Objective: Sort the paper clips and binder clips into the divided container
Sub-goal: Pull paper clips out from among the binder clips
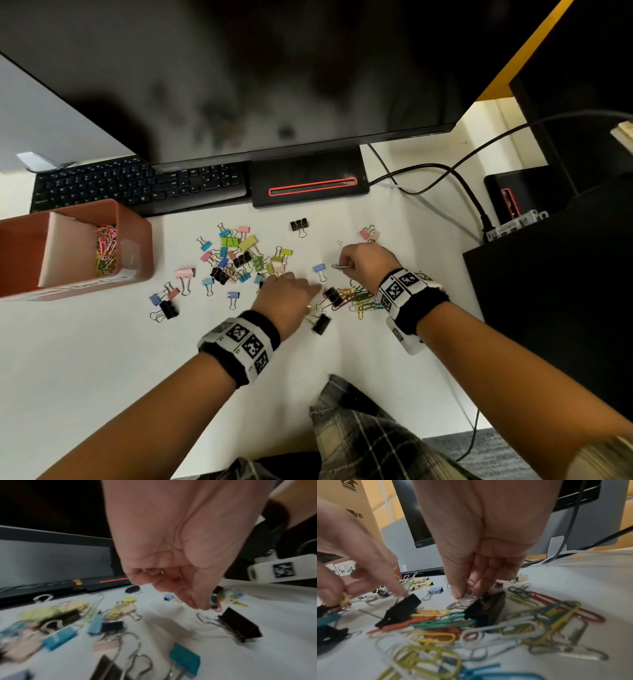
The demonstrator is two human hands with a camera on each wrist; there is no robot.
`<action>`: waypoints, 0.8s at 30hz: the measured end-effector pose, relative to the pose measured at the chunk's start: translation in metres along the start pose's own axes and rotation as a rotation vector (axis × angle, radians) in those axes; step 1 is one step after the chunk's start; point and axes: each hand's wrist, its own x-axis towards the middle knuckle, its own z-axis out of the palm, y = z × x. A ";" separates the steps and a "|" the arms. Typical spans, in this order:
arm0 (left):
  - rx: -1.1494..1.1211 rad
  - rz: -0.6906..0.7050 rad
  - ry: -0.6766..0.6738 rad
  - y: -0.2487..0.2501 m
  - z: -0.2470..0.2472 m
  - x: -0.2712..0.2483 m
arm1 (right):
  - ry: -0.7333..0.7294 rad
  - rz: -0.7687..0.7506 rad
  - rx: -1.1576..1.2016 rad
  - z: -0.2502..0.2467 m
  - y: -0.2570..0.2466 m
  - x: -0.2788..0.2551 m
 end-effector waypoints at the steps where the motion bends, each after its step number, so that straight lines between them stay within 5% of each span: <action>1: -0.022 -0.064 0.016 -0.006 -0.001 -0.001 | 0.002 -0.003 0.002 -0.001 0.000 -0.001; 4: -0.107 -0.168 0.092 -0.017 -0.002 -0.005 | 0.016 -0.032 -0.001 -0.006 0.003 -0.007; 7: -0.230 -0.014 0.164 -0.008 0.001 -0.009 | 0.086 -0.044 0.078 -0.013 0.012 -0.019; 10: -0.134 0.120 0.027 0.013 0.010 -0.009 | 0.136 -0.082 0.140 -0.016 0.017 -0.034; 19: -0.177 -0.139 0.188 0.002 0.009 0.002 | 0.055 -0.197 0.270 0.012 0.043 -0.072; 24: -0.172 0.039 0.116 0.023 0.012 0.001 | 0.071 -0.245 0.221 0.037 0.050 -0.076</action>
